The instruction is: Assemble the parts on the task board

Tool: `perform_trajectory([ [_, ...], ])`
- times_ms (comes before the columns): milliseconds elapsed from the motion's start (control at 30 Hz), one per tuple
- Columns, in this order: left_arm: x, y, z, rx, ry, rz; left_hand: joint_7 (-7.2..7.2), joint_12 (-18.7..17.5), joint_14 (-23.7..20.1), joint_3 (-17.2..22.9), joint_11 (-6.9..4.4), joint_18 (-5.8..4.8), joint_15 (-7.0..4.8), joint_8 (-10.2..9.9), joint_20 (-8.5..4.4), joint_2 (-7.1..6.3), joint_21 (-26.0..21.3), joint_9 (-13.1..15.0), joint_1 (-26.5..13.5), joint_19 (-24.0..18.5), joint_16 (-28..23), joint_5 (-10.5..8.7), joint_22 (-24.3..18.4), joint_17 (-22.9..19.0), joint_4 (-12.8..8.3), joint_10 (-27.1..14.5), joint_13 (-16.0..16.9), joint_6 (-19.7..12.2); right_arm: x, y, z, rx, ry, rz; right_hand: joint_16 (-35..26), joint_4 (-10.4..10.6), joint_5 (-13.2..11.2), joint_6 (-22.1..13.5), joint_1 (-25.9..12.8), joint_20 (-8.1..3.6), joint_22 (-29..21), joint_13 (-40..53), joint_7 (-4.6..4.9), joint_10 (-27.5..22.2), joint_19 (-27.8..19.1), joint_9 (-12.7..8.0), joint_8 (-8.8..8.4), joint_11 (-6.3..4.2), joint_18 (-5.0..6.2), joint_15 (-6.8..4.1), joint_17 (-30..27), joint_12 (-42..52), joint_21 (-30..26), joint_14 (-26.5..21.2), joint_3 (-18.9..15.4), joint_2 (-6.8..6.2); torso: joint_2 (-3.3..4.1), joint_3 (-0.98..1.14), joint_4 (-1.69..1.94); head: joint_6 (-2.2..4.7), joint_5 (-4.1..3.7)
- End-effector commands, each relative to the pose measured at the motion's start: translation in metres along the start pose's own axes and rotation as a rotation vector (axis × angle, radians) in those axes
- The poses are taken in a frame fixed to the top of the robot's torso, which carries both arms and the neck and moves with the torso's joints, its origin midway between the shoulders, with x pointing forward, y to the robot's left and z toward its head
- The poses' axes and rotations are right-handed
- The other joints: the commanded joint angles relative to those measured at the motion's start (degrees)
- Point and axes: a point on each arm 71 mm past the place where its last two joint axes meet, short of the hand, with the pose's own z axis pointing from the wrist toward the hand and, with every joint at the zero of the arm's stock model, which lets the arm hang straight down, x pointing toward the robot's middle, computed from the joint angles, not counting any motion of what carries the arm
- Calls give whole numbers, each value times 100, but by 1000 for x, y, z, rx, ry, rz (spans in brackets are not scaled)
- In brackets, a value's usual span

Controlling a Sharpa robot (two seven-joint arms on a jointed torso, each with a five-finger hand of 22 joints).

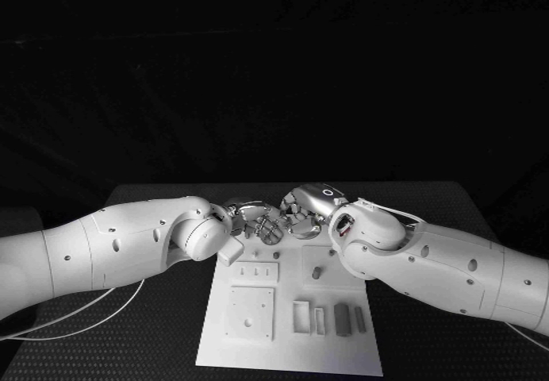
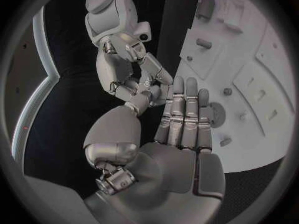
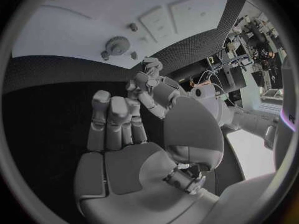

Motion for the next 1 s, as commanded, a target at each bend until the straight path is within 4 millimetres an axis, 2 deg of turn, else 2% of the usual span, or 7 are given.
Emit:
perform_trajectory([
  [33, 2, -3, 0, 18, 7, -10, -41, 36, 7, 20, -12, -63, -11, 44, -10, 25, 43, 13, -38, -30, 34, -45, 7, 13, -40, 11, 12, 82, 3, 3, 0, -19, 24, -2, 2, -3, 18, 404, -3, -3, -6, -6, 220, 25, 25, 325, 199, -3, 69, -7, -10, -24, 21, 39, 29, 45, 0, 3, 0, -12, 1],
  [167, 1, -3, 0, 22, 0, -3, -39, 85, 92, 36, -41, -69, -52, 93, -35, 123, 66, 37, -110, -8, 111, -93, -6, 51, -59, 95, 33, 155, 4, -1, 0, -10, 26, 5, -24, 3, -1, 363, -18, 1, -16, -15, 236, 0, 7, 314, 169, 11, 69, 5, -22, -56, 3, 21, 26, 6, -2, 3, -2, -18, 7],
  [333, 1, -2, -1, 23, 8, 20, -99, 180, 226, 29, -103, -89, -136, 193, -94, 202, 98, 114, -239, 40, 300, -75, -27, 134, -110, 254, 74, 298, 4, -7, 0, 4, 25, 31, -90, 97, -183, 225, -116, 41, -47, -31, 288, -120, -51, 281, 81, 64, 69, 42, -46, -134, -57, -53, -45, -188, -5, -1, -7, -18, -2],
  [467, 1, -2, -1, 27, 6, 43, -142, 272, 267, 36, -148, -112, -189, 272, -151, 248, 140, 225, -306, 83, 453, -92, -37, 197, -139, 340, 120, 360, 4, -8, 2, -5, 21, 49, -225, 130, -369, -203, -280, 131, -90, -132, 428, -376, -215, 196, -153, 194, 69, 141, -78, -312, -180, -271, -323, -411, -1, 3, -8, -9, -3],
  [567, 0, -1, -1, 29, -2, 50, -158, 310, 272, 49, -165, -127, -208, 303, -174, 225, 156, 281, -313, 89, 513, -63, -41, 216, -150, 360, 139, 380, 3, -10, 0, -6, 16, 59, -306, 68, -379, -500, -320, 199, -108, -170, 535, -495, -345, 149, -300, 298, 69, 238, -113, -352, -261, -388, -577, -438, 0, 7, 0, -8, -1],
  [833, -6, 1, -2, 26, -5, 83, -167, 331, 272, 64, -175, -140, -220, 318, -190, 214, 167, 320, -304, 85, 548, -73, -43, 223, -153, 369, 150, 386, -4, -34, -9, 12, -58, 118, -438, 0, -7, -1092, -460, 358, -121, -238, 765, -818, -635, 15, -583, 513, 67, 451, -180, -386, -414, -647, -1200, -565, -4, 5, 0, -19, 24],
  [1000, -8, 2, -3, 25, 0, 131, -167, 336, 266, 74, -175, -148, -223, 318, -196, 212, 171, 336, -292, 76, 561, -92, -43, 223, -154, 365, 153, 378, -8, -49, -17, 30, -81, 152, -442, 12, 219, -1229, -499, 430, -114, -287, 819, -930, -732, 0, -622, 569, 69, 505, -197, -358, -458, -741, -1472, -590, -2, 13, -8, -11, 28],
])
